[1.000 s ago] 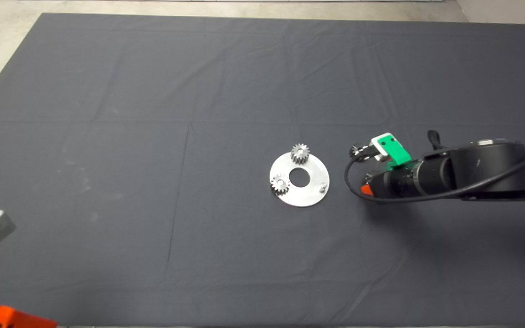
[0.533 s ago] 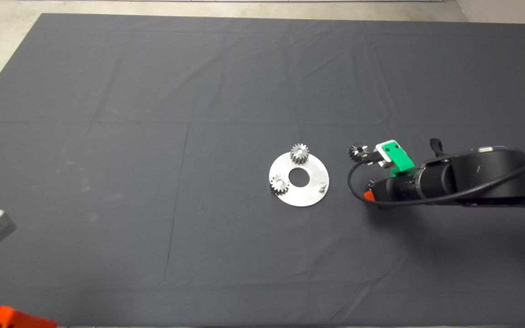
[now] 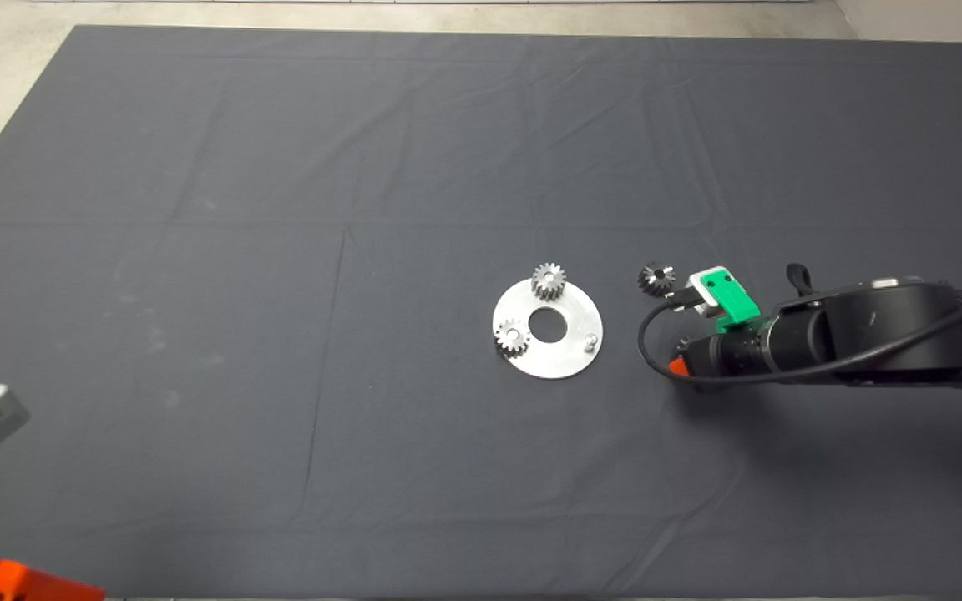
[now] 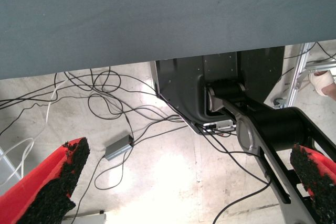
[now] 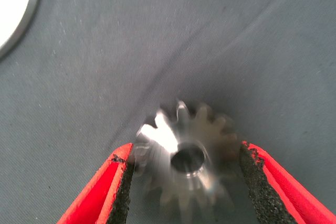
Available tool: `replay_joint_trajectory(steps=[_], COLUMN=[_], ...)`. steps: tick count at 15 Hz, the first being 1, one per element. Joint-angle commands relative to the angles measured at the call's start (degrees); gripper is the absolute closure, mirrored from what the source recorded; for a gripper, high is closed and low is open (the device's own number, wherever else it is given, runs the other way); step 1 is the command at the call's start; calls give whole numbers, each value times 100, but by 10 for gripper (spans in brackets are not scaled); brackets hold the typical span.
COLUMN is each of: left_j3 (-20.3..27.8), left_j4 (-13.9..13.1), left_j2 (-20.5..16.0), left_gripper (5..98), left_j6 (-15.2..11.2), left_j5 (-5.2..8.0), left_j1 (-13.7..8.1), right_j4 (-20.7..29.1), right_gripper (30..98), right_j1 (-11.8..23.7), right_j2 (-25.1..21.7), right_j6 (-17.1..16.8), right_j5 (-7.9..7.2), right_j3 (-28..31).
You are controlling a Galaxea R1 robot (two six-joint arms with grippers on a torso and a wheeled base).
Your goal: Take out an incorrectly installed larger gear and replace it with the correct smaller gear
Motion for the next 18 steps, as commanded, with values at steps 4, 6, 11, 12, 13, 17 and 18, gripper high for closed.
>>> replay_joint_trajectory(steps=[4, 6, 11, 12, 13, 17, 18], left_j3=[68, 68, 68, 68, 68, 68, 61], left_j4=[-98, -98, -98, -98, -98, -98, -98], left_j2=[-7, 1, 1, 1, 1, 1, 1], left_gripper=[53, 53, 53, 53, 53, 53, 53], left_j6=[16, 16, 16, 16, 16, 16, 16], left_j5=[32, 27, 27, 36, 36, 36, 36], left_j1=[2, 2, 4, 10, 4, 1, 1], right_j4=[15, 19, 19, 19, 19, 19, 19], right_gripper=[755, 735, 650, 645, 619, 567, 557], right_j1=[153, 183, 415, 448, 448, 465, 474], right_j2=[-53, -27, 318, 412, 448, 492, 518], right_j6=[55, 55, 11, 11, 11, -7, -16], right_j5=[-131, -131, -105, -122, -122, -87, -87], right_j3=[69, 48, -798, -926, -1049, -1274, -1378])
